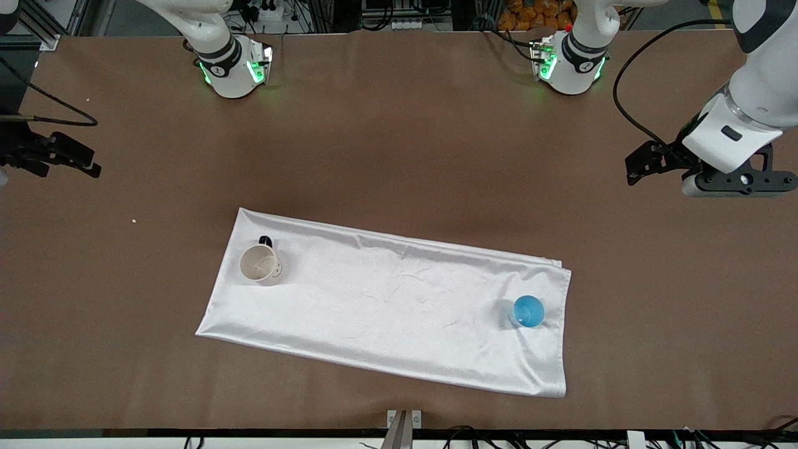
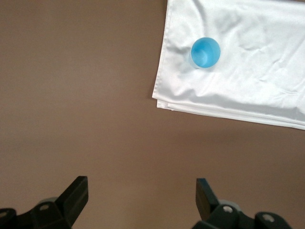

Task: Place blue cup into white mug on table

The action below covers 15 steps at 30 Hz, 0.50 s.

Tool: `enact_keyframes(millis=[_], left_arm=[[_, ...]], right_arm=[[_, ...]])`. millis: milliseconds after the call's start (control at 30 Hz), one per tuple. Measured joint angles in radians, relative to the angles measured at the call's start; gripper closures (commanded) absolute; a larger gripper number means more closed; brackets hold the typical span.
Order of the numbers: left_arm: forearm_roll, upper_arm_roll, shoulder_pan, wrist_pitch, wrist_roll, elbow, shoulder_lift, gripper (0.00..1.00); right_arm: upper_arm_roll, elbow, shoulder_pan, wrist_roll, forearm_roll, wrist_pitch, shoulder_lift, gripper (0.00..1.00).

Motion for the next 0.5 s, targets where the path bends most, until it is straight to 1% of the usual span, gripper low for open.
enact_keyframes(millis=[133,267,500], left_arm=[[0.0,-0.001,-0.002,0.0,0.001,0.0,0.001,0.0],[0.0,-0.001,-0.006,0.0,0.001,0.0,0.005,0.0],[0.0,-0.007,-0.018,0.003,0.001,0.002,0.039,0.0]], right_arm=[[0.003,-0.031,0.007,0.057,0.006,0.002,0.015,0.0],[0.004,-0.053,0.037,0.124,0.01,0.024,0.049,0.0],[0.006,-0.113,0.08,0.179,0.01,0.114,0.082,0.0]])
